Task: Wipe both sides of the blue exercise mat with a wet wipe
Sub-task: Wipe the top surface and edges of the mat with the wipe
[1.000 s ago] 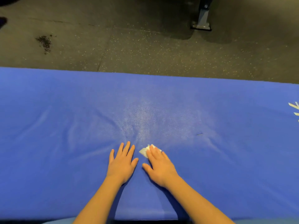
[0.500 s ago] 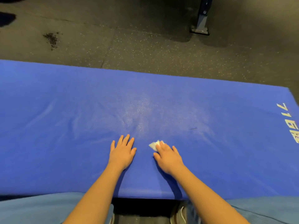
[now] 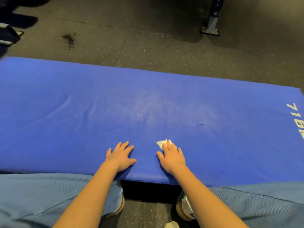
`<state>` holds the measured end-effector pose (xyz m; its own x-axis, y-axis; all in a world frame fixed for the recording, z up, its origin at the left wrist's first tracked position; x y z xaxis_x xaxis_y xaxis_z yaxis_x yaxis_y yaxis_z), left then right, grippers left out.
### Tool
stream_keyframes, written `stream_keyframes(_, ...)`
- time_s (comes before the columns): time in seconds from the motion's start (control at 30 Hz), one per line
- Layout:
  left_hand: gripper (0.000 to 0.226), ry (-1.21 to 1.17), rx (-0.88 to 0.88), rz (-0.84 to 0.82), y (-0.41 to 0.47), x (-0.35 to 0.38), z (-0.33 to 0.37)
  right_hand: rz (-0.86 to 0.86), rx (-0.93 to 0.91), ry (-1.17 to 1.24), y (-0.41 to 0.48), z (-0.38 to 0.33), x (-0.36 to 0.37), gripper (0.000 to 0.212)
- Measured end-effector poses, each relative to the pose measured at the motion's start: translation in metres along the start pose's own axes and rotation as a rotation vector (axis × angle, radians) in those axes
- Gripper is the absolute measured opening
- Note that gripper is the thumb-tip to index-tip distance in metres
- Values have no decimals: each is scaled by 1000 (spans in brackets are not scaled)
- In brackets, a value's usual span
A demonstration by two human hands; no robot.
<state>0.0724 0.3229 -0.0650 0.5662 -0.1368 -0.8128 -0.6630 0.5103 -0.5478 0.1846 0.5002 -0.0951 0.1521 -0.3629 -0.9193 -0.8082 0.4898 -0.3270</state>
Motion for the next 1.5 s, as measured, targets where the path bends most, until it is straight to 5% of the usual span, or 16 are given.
stream_keyframes(0.17, 66, 1, -11, 44, 2, 7, -2, -39, -404, 205, -56, -50, -8, 55)
stream_keyframes(0.27, 65, -4, -3, 35, 2, 6, -1, -21, -316, 50, -51, -25, -8, 55)
stream_keyframes(0.43, 65, -2, -2, 52, 0, 7, -1, 15, -234, 10, -65, -33, -5, 98)
stream_keyframes(0.6, 64, 3, 7, 79, -3, 4, 2, -9, -546, 51, -99, -51, -24, 58)
stream_keyframes(0.8, 52, 62, 78, 105, -15, -2, 0, 151, -376, -113, -101, -41, 2, 81)
stream_keyframes(1.03, 52, 132, 76, 45, -33, -18, -14, 225, -470, -105, -107, -50, 5, 100)
stream_keyframes(1.27, 92, 253, 66, -38, -52, -19, -31, 244, -439, -234, -94, -46, 6, 89)
stream_keyframes(1.5, 89, 257, 24, 66, -57, -16, -41, 259, -374, -363, -82, -47, -3, 60)
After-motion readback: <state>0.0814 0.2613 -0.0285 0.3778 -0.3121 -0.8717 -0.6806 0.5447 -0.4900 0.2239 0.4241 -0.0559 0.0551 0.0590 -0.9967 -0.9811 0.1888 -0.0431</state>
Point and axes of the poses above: each hand's wrist, its own y-axis towards the middle knuckle, its own x-axis out of the palm, z = x × y, the point moved 3 cm from there along y, towards the middle knuckle, and after that the axes turned 15 degrees about z, right-handed, at the moved point
